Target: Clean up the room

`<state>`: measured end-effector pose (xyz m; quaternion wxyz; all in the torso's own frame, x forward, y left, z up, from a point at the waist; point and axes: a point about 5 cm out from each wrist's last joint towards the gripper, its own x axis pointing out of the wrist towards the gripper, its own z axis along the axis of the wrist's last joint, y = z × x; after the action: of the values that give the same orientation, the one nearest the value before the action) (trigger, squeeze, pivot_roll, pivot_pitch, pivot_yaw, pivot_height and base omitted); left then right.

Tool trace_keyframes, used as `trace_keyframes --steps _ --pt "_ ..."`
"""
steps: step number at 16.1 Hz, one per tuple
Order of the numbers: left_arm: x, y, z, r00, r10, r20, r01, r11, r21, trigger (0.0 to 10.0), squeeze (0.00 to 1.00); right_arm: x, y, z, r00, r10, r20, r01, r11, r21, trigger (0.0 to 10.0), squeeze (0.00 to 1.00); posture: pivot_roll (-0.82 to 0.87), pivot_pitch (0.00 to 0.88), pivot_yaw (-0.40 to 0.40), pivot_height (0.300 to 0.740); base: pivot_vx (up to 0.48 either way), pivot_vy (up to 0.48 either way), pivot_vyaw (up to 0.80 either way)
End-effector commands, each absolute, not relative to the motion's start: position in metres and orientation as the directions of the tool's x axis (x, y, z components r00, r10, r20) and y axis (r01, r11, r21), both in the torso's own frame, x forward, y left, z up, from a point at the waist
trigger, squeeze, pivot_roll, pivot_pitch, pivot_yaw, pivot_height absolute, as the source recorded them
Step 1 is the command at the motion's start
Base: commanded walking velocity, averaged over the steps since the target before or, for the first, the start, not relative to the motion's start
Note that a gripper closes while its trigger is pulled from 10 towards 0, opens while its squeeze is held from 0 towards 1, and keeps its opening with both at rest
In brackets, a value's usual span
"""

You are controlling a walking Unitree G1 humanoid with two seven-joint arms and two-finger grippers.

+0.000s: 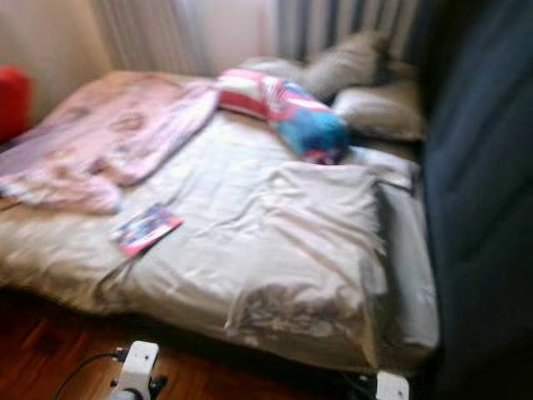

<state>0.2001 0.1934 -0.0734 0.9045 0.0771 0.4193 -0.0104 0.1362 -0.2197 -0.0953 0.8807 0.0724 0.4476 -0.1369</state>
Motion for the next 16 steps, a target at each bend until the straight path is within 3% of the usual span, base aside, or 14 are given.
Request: trace_keyframes --steps 1,5,9,12,13,14,16 --pt "0.200 0.194 -0.073 0.644 0.057 -0.763 0.066 0.989 0.130 10.0 0.00 0.137 -0.219 -0.096 0.557 -0.173 -0.813 0.303 0.953 0.005 10.0 0.00 0.01 0.025 0.000 0.740 0.000 0.000 -0.80" --pt "0.201 0.193 -0.073 0.644 0.056 -0.763 0.064 0.990 0.127 10.0 0.00 0.138 -0.221 -0.095 0.562 -0.172 -0.809 0.295 0.955 0.001 10.0 0.00 0.02 0.024 -0.004 0.740 0.000 0.000 -0.70" --pt "0.202 0.193 -0.073 0.654 0.060 -0.754 0.064 0.989 0.134 10.0 0.00 0.139 -0.221 -0.093 0.580 -0.181 -0.794 0.302 0.953 0.003 10.0 0.00 0.02 0.025 -0.002 0.740 0.000 0.000 0.00" --pt "0.212 0.194 -0.063 0.744 0.080 -0.664 -0.016 0.995 0.101 10.0 0.00 0.142 -0.222 -0.089 0.639 -0.224 -0.735 0.355 0.935 0.024 10.0 0.00 0.01 0.028 0.004 0.740 0.000 0.000 0.00" --pt "0.260 0.194 -0.027 0.860 0.059 -0.508 -0.011 0.995 0.098 10.0 0.00 0.142 -0.223 -0.088 0.651 -0.230 -0.724 0.348 0.937 0.015 10.0 0.00 0.01 0.029 0.005 0.740 0.000 0.000 0.00" --pt "0.267 0.195 -0.020 0.879 0.060 -0.472 -0.002 0.993 0.121 10.0 0.00 0.144 -0.223 -0.087 0.667 -0.226 -0.710 0.341 0.940 0.022 10.0 0.00 0.01 0.030 0.004 0.740 0.000 0.000 0.00" --pt "0.275 0.204 -0.007 0.921 0.069 -0.383 -0.033 0.994 0.101 10.0 0.00 0.225 -0.242 -0.036 0.852 -0.230 -0.471 0.274 0.961 0.026 10.0 0.00 0.02 0.033 -0.003 0.740 0.000 0.000 0.00"
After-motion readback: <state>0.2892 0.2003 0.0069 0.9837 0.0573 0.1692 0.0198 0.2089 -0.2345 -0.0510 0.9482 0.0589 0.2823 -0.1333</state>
